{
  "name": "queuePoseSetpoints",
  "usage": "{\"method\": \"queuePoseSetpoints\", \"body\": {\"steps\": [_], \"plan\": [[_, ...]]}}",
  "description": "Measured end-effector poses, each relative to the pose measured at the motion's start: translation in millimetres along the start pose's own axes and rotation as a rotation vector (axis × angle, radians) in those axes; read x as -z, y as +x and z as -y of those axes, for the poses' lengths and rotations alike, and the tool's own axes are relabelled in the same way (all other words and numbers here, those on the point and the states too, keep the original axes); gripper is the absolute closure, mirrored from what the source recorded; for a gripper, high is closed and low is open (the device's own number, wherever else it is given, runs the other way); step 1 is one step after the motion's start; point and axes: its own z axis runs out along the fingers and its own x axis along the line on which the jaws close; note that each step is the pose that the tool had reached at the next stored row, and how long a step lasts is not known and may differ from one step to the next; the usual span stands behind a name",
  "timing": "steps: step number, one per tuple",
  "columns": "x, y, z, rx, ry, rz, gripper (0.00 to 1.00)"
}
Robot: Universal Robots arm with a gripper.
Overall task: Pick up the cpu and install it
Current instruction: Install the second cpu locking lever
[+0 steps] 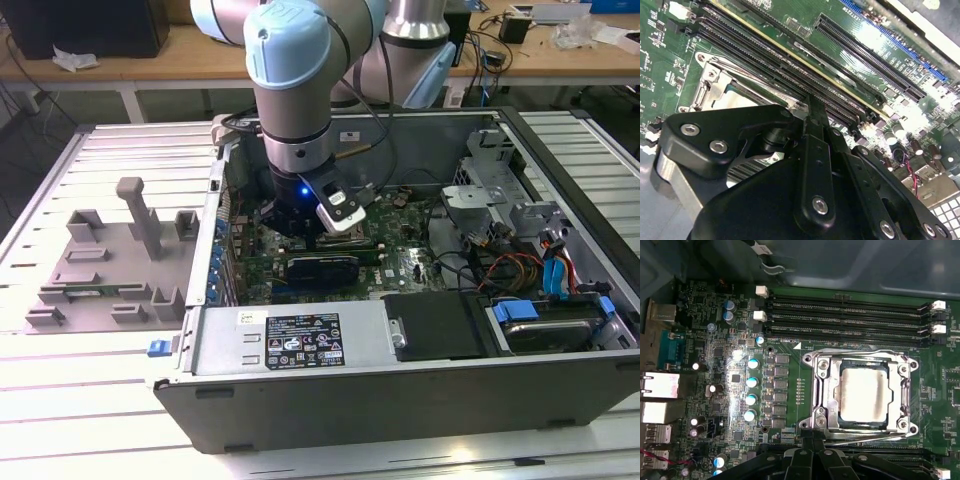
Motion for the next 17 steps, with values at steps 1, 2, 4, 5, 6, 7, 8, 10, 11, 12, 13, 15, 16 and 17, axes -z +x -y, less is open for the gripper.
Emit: {"method": "queuePoseSetpoints", "body": {"steps": [1,2,4,5,6,7,8,10,11,12,13,15,16,17], "plan": [[1.9,-0.2,-0.2,0.000,-0.0003,0.0002,0.89],[6.7,-0.4,-0.5,0.000,0.0012,-0.0011,0.89],[12.1,-0.8,-1.0,-0.001,0.0019,-0.0011,0.89],[12.1,-1.0,-0.9,-0.001,0.0015,-0.0009,0.89],[12.1,-1.2,-0.5,-0.001,0.0015,-0.0009,0.89],[12.2,-1.9,0.1,-0.001,0.0015,-0.0010,0.89],[12.2,-3.0,0.8,-0.002,0.0015,-0.0010,0.89],[12.2,-5.1,2.2,-0.002,0.0016,-0.0013,0.89],[12.1,-6.0,2.7,-0.002,0.0015,-0.0015,0.89],[12.1,-6.9,3.6,-0.002,0.0011,-0.0015,0.89],[12.2,-6.9,3.9,-0.002,-0.0031,-0.0013,0.89],[11.9,-6.8,4.3,-0.004,-0.0291,0.0001,0.89],[11.7,-6.7,4.6,-0.005,-0.0449,0.0009,0.89],[11.5,-6.7,4.8,-0.006,-0.0558,0.0015,0.89]]}}
